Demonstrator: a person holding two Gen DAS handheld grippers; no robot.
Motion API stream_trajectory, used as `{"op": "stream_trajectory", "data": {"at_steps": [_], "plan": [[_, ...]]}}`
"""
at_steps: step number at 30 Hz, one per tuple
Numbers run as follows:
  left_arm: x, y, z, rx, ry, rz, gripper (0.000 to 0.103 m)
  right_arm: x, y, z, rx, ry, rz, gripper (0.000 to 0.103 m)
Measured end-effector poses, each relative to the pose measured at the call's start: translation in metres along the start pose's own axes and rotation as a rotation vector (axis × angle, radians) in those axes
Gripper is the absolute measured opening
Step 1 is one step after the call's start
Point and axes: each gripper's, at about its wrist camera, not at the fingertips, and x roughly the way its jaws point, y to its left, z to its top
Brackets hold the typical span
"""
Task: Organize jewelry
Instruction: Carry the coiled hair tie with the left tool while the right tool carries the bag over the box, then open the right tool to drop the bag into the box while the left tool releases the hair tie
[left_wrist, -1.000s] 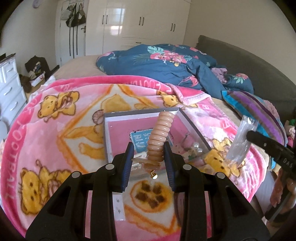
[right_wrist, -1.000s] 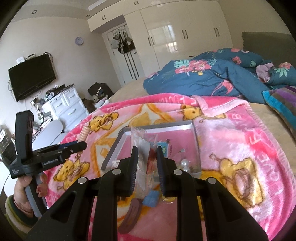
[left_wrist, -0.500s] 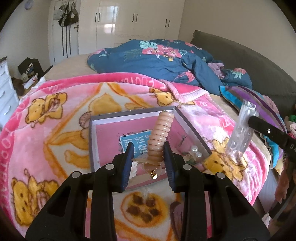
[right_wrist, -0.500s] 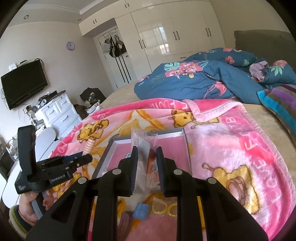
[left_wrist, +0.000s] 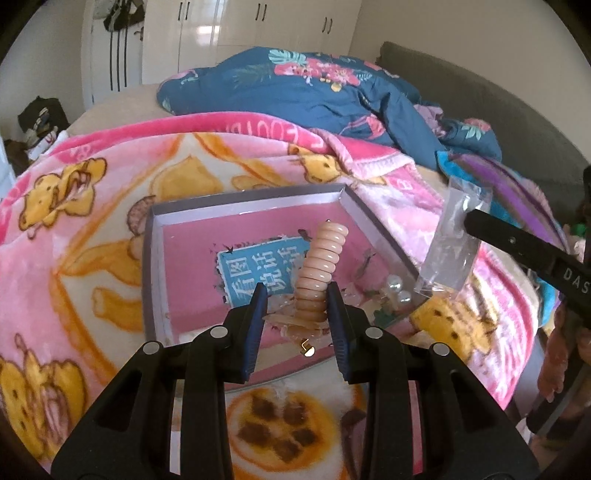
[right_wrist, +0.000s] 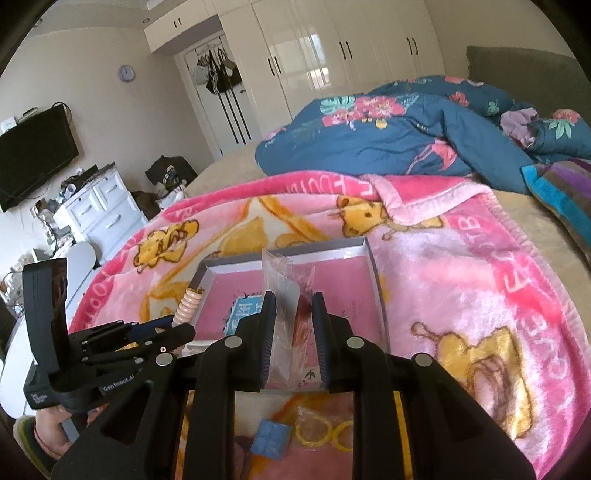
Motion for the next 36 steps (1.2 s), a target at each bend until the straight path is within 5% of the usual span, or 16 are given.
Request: {"op": "stream_trajectory", "data": {"at_steps": [26,29,31,36], "plan": [[0.036,0.015,-0.014,-0.012,0.077,0.031,0.026,0.077,0.0,-0.024,-0.011,0.148,-0.044,0.021],[0.038,0.012,-0.015,-0.004,0.084,0.033,0.026,0.081,0.0,-0.027,-0.02,0.16,-0.05,0.025],[0.039,0.012,-0.015,-0.004,0.083,0.035,0.026,0.074,0.0,-0.028,-0.011,0.142,-0.043,0.042],[0.038,0.014,-0.014,-0.011,0.08,0.03,0.027,0.049,-0.006,-0.027,-0.001,0.083,-0.051,0.053]]}}
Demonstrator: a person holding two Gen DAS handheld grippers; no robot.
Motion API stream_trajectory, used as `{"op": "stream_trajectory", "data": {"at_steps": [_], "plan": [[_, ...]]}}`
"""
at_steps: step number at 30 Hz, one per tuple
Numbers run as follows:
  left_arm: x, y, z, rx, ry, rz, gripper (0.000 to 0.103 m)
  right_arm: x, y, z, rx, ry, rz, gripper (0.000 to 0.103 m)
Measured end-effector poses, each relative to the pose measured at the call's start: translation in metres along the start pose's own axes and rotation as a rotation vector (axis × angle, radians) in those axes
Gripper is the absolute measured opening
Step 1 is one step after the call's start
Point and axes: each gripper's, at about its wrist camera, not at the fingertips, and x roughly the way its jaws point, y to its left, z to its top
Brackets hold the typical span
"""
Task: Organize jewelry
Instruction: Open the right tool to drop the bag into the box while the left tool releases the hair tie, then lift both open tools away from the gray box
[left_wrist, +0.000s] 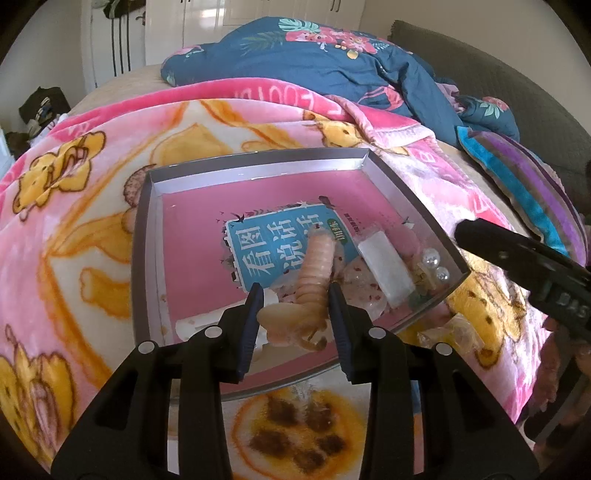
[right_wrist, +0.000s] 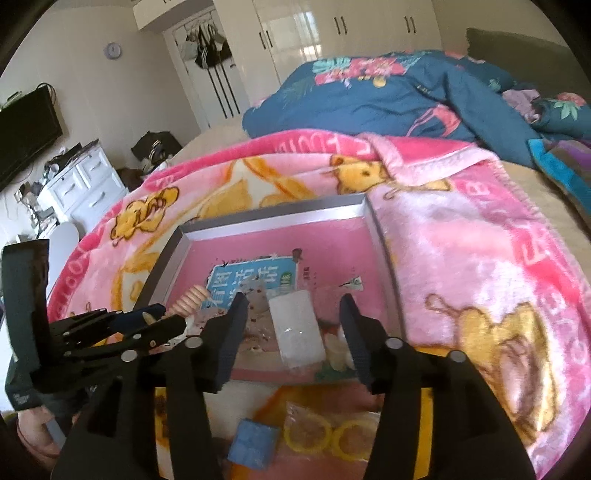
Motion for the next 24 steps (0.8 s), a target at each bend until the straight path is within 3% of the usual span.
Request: {"op": "stream_trajectory", "data": {"at_steps": [8,15,16,20,24], "plan": [[-0.007,0.005,0.001,-0.018,-0.019,-0.005,0.034,-0.033,-0.011,-0.012,0.063,-0.052,0.017,0.06],[-0.025,0.008,0.0,-0.039,-0.05,0.022,0.05,-0.057,-0.012,-0.02,0.071,-0.091,0.01,0.077],[-0.028,0.008,0.0,-0.046,-0.053,0.027,0.054,-0.062,-0.014,-0.021,0.076,-0.1,0.009,0.083],[-0.043,0.009,0.0,-0.07,-0.081,0.044,0.079,-0.08,-0.023,-0.024,0.132,-0.133,0.031,0.088],[-0.059,0.003,-0.001,-0.056,-0.108,0.071,0.09,-0.095,-0.025,-0.023,0.126,-0.154,0.022,0.089]]}}
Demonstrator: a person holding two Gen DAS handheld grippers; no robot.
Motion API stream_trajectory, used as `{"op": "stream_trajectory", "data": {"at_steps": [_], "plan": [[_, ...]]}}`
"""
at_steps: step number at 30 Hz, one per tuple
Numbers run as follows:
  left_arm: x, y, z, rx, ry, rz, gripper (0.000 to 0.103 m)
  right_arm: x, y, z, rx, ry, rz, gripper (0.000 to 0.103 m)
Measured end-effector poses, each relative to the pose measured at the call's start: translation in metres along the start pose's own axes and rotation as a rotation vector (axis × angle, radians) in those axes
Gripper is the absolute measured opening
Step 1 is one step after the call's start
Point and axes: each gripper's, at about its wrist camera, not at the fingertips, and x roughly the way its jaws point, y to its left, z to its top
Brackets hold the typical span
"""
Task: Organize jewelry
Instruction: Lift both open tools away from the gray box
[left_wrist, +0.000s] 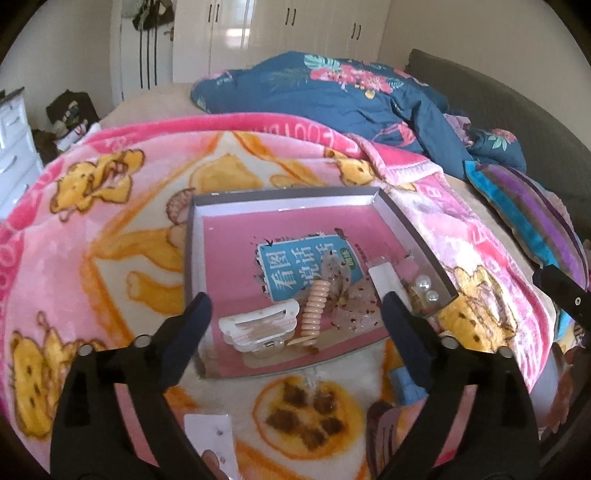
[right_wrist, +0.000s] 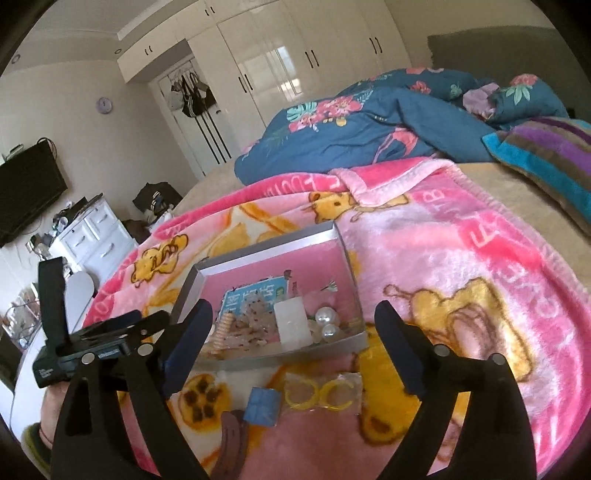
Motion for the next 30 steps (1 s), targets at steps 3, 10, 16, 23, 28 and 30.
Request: {"op": "stream_trajectory", "data": {"at_steps": [3,10,16,23,28,30], "plan": [[-0.016,0.0,0.0,-0.014,-0.018,-0.001,0.093,-0.009,0.002,0.001,-0.014,-0.012,0.0,0.089],[-0.05,0.012,0.0,-0.072,-0.057,0.006,0.093,-0.031,0.006,0.004,-0.038,-0.044,0.017,0.093],[-0.085,0.026,-0.002,-0.117,-0.108,0.003,0.093,-0.047,0.007,0.006,-0.045,-0.065,0.026,0.093],[-0.12,0.04,-0.012,-0.176,-0.151,-0.032,0.093,-0.063,0.012,0.005,-0.071,-0.082,0.035,0.093],[-0.136,0.032,-0.021,-0.15,-0.172,-0.026,0.093,-0.072,0.016,0.0,-0.098,-0.081,0.038,0.093],[-0.139,0.028,-0.027,-0.138,-0.173,-0.015,0.093,-0.076,0.018,-0.002,-0.11,-0.08,0.041,0.093]]}}
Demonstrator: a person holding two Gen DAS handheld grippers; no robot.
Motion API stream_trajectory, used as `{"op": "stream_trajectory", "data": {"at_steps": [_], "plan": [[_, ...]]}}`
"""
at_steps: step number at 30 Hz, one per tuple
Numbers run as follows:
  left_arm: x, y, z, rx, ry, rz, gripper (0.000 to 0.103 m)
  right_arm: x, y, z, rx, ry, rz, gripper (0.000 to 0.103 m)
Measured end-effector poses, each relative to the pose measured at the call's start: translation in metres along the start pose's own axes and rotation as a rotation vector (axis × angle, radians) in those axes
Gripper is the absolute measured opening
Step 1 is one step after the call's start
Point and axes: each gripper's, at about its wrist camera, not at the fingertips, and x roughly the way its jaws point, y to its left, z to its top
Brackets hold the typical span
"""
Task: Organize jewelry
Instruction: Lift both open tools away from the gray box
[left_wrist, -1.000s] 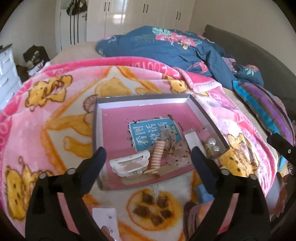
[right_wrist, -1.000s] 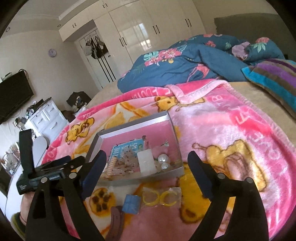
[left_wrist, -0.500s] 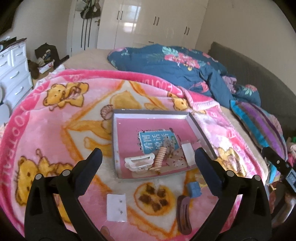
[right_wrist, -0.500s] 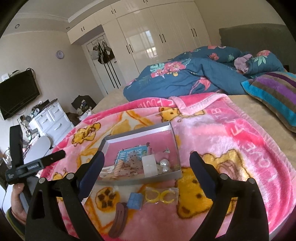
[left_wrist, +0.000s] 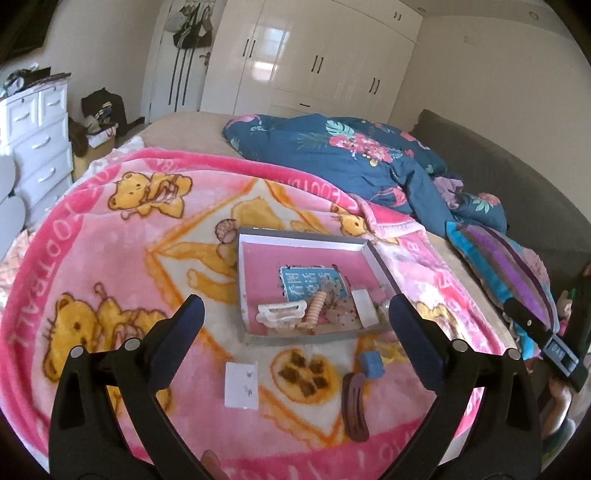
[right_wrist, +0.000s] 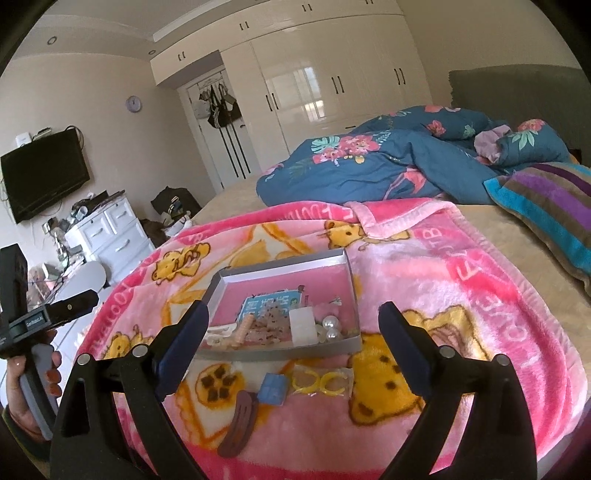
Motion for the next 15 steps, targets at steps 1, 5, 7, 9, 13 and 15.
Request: {"op": "stream_trajectory", "data": {"at_steps": [1,5,7,9,13,15], "plan": [[-0.001,-0.002,-0.003,0.008,0.003,0.004,0.093,-0.002,0.001,-0.001,-0.004,-0.001,0.002,0.093],[-0.001,-0.009,-0.016,0.028,0.027,-0.001,0.093,-0.007,0.003,-0.004,-0.016,0.001,0.005,0.093],[0.0,-0.013,-0.024,0.044,0.041,0.003,0.093,-0.009,0.003,-0.005,-0.024,0.006,0.006,0.093],[0.003,-0.017,-0.032,0.053,0.057,0.008,0.093,-0.01,0.004,-0.007,-0.031,0.011,0.008,0.093],[0.01,-0.025,-0.048,0.075,0.095,0.006,0.093,-0.013,0.003,-0.013,-0.035,0.024,0.013,0.093],[0.013,-0.03,-0.054,0.086,0.109,0.011,0.093,-0.015,0.003,-0.015,-0.042,0.031,0.015,0.093]]}}
